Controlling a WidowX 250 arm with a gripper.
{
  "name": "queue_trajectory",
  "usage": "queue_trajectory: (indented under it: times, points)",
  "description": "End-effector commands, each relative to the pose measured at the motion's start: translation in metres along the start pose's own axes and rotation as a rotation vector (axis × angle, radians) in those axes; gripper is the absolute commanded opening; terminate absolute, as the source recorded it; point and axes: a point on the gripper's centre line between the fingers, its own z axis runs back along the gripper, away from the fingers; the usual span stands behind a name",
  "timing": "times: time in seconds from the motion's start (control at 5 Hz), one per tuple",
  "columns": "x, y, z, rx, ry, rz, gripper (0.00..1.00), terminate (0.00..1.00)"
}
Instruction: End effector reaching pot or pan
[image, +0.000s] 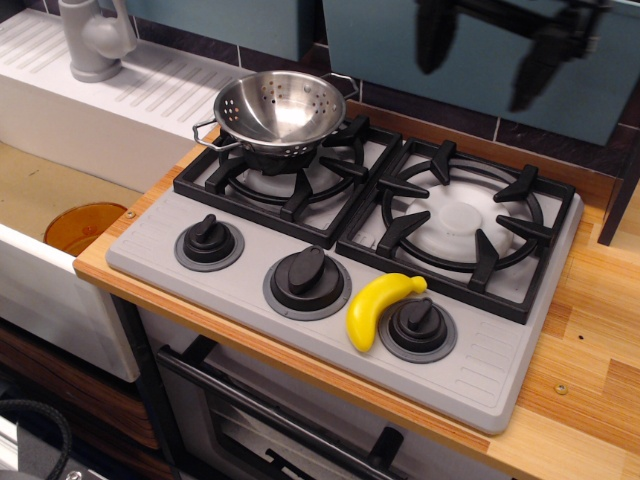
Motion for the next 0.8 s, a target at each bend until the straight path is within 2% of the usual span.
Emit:
queue_trajectory:
  times: [0.0,0.4,0.6]
  points:
    - [0.013,0.038,-0.009,0.023,-0.124,-0.023,1.0,0.0]
    - [0.009,0.059,-0.031,0.052,-0.186,-0.026,1.0,0.0]
    - [0.009,0.069,-0.05,0.041,-0.221,-0.038,1.0,0.0]
